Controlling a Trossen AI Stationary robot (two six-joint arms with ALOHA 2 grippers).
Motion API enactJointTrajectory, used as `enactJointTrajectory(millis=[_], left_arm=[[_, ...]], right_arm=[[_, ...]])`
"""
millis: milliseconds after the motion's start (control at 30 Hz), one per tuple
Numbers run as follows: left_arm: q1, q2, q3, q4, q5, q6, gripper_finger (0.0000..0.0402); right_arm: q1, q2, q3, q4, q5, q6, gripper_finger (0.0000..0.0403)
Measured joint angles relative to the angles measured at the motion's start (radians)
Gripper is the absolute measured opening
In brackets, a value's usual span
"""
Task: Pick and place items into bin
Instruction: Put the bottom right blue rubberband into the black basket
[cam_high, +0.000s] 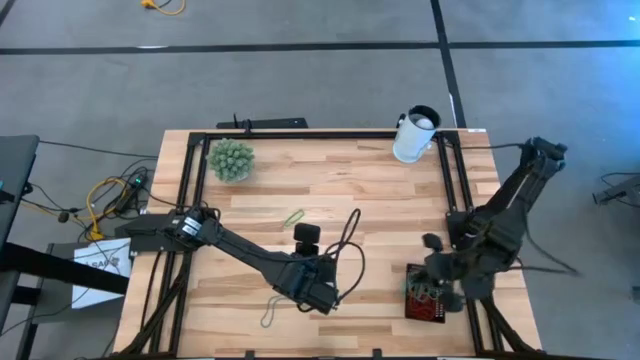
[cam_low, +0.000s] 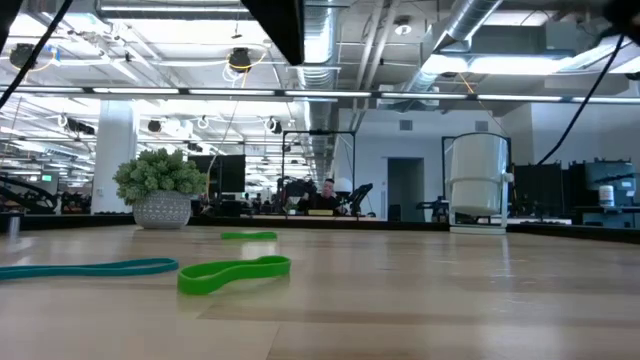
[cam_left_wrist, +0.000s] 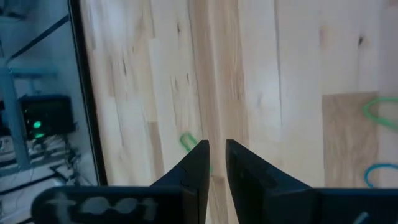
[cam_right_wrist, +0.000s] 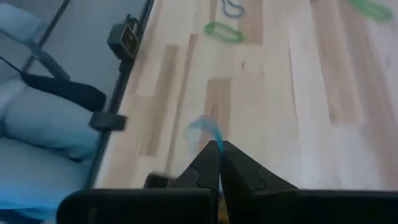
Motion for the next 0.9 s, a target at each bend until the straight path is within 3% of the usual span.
enactJointTrajectory(millis=[167, 400, 700, 900], left_arm=[[-0.01, 0.0, 0.0, -0.056, -0.007, -0.057, 0.0045], [-0.025, -0.044, -0.001, -0.052, -0.055, -0.062, 0.0045], [-0.024, -0.102, -0.001, -0.052, -0.081, -0.068, 0.0045], [-0.013, -0.102, -0.001, -0.051, -0.082, -0.065, 0.0045]], right_arm=[[0.08, -0.028, 0.0, -0.174, -0.046, 0.313, 0.0007], [0.154, 0.087, -0.002, -0.414, -0.195, 0.666, 0.0037], [0.182, 0.246, -0.002, -0.293, -0.242, 0.608, 0.006], [0.152, 0.275, 0.007, -0.26, -0.09, 0.425, 0.0061]])
